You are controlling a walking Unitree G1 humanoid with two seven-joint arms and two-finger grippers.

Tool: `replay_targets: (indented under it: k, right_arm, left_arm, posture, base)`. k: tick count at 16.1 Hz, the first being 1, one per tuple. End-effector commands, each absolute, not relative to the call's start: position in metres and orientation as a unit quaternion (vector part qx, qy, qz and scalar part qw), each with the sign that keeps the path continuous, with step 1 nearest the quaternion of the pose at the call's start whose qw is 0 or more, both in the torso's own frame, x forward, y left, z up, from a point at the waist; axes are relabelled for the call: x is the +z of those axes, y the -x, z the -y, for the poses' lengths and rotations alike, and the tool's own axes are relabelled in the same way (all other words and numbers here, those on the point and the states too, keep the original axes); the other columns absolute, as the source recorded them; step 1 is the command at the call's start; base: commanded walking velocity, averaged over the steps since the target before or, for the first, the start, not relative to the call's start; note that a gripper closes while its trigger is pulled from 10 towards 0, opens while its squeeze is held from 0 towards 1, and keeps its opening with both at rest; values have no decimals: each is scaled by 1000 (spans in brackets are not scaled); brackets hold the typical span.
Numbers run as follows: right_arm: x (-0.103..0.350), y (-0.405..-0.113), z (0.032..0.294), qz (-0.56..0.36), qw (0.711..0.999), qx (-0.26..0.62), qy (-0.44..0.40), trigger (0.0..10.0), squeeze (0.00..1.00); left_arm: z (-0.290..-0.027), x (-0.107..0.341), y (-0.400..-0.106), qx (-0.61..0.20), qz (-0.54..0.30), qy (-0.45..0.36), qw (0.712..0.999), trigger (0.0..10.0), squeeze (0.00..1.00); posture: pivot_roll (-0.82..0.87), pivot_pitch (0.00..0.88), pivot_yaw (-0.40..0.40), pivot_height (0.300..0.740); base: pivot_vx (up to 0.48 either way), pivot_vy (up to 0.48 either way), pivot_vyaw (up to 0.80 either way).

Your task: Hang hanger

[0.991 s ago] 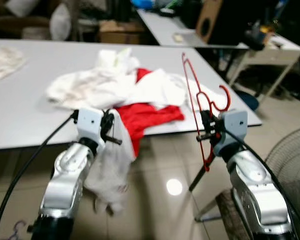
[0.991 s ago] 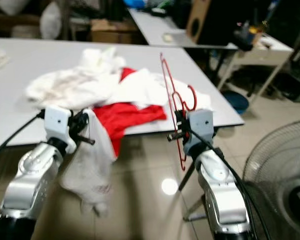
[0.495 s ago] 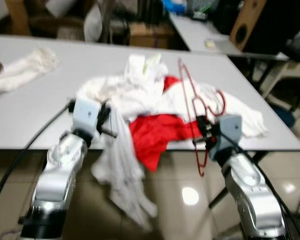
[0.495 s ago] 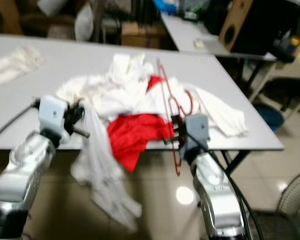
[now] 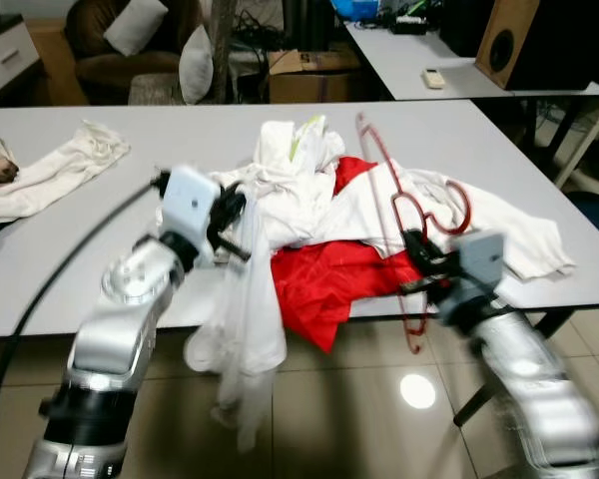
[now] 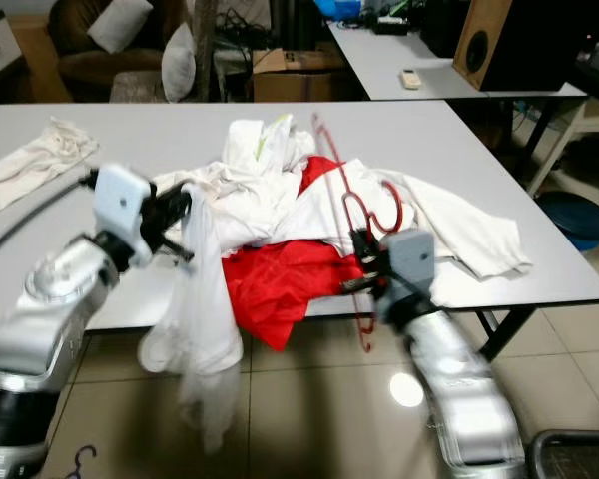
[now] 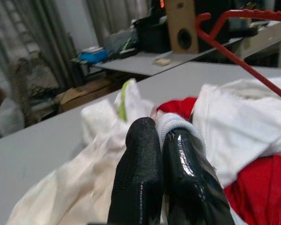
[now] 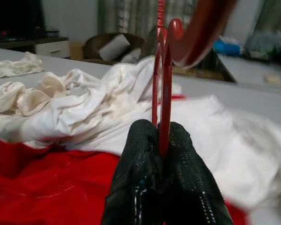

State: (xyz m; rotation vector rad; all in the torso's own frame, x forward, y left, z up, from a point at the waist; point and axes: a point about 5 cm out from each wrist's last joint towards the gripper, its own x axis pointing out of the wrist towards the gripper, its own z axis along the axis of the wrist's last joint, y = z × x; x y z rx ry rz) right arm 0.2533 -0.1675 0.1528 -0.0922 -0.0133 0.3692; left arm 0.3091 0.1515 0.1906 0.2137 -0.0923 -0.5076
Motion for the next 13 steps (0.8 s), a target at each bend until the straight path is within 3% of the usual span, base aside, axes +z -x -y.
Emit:
replay_targets:
  k: [1,4,8,10,13]
  right_arm:
    - [159,-253,173,7,980,195,42,10000,0]
    - [189,-243,190,1,938,342,65,10000,0]
    - [198,-235,187,-40,883,455,112,10000,0]
    - [207,-233,183,-35,867,488,94,10000,0]
    - [218,-228,169,-37,819,568,70,10000,0]
  left_arm:
    - [-148,203,-312,-258,64,-105,958,10000,0]
    - [-169,254,-355,-208,98,-161,960,10000,0]
    - [-168,291,-379,-214,130,-177,952,10000,0]
    - [-166,303,-387,-213,138,-183,950,10000,0]
    - [-161,321,-395,-222,161,-208,939,10000,0]
  posture:
    - [-47,0,31,740]
    - [-57,0,18,740]
    - [-70,0,23,740]
    - [-72,0,19,740]
    - [-62,0,2,740]
  base:
    - [0,0,0]
    - [0,0,0]
    - [0,0,0]
    - [0,0,0]
    - [0,0,0]
